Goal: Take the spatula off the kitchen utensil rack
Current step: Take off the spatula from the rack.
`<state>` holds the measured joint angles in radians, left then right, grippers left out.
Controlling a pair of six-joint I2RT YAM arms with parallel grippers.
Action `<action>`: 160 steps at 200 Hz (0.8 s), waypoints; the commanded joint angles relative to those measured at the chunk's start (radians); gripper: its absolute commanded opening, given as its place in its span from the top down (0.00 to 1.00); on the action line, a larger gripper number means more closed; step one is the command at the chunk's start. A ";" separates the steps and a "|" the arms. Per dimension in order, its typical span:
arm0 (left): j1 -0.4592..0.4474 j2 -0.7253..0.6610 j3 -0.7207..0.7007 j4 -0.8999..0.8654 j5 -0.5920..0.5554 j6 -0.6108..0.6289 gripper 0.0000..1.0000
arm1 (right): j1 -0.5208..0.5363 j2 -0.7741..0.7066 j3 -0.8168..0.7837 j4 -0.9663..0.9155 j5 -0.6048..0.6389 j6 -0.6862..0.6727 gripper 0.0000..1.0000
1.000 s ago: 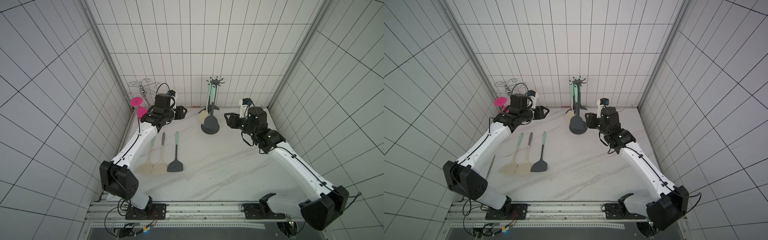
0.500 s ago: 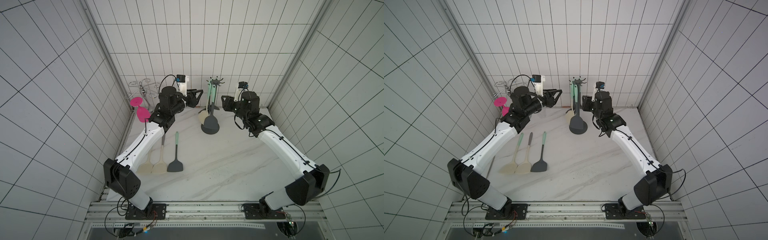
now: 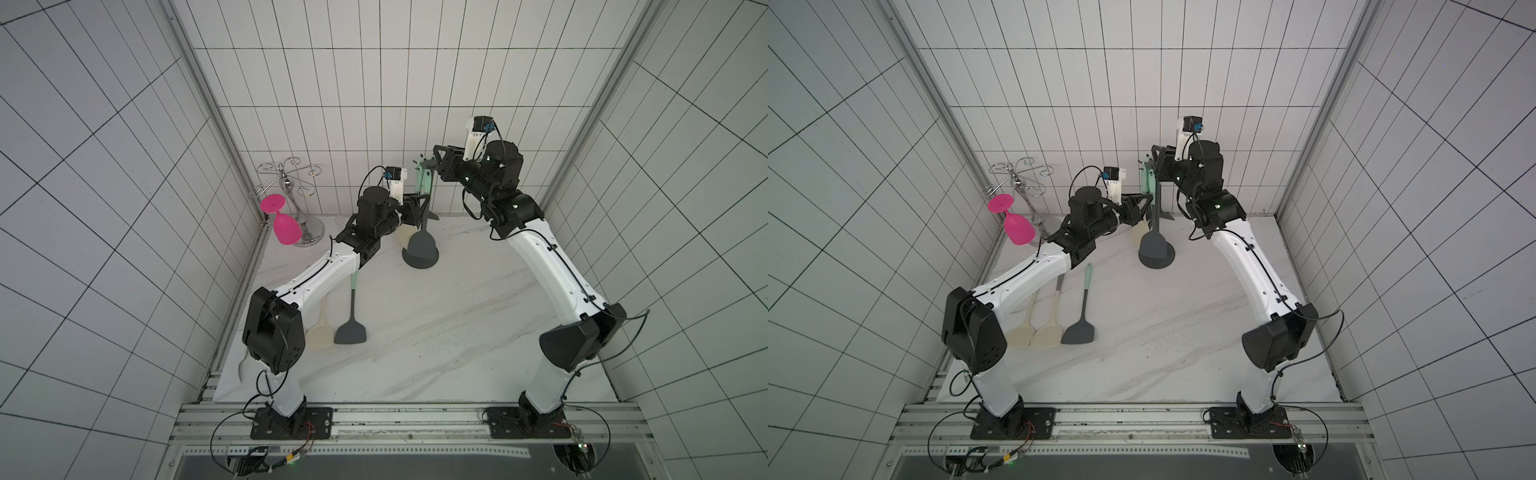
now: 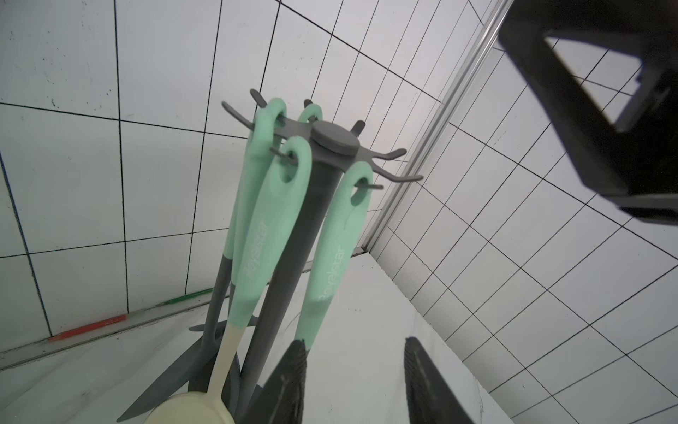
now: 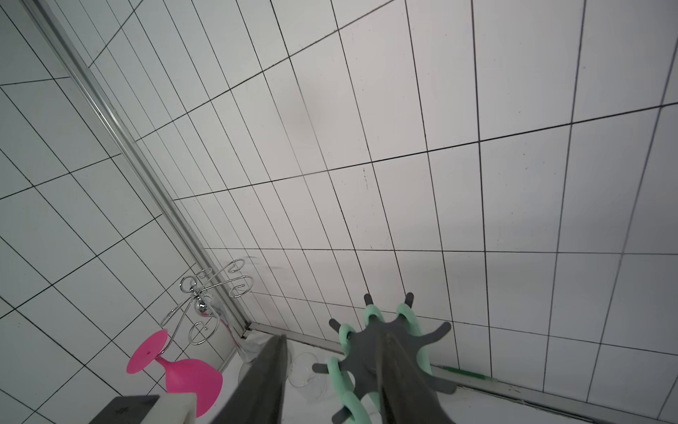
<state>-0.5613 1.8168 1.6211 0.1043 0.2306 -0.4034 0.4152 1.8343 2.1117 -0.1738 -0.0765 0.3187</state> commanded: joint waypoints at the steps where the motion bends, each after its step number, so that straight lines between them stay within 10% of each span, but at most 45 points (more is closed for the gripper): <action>1: 0.000 0.048 0.019 0.065 -0.031 -0.037 0.58 | -0.035 0.077 0.130 -0.054 -0.106 0.027 0.66; 160: 0.008 0.245 0.118 0.119 0.028 -0.021 0.73 | -0.088 0.123 0.019 -0.048 -0.195 -0.038 0.91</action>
<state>-0.5632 2.0319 1.7096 0.2100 0.2279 -0.4423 0.3420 1.9724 2.1757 -0.2081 -0.2470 0.2985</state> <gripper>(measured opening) 0.310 0.090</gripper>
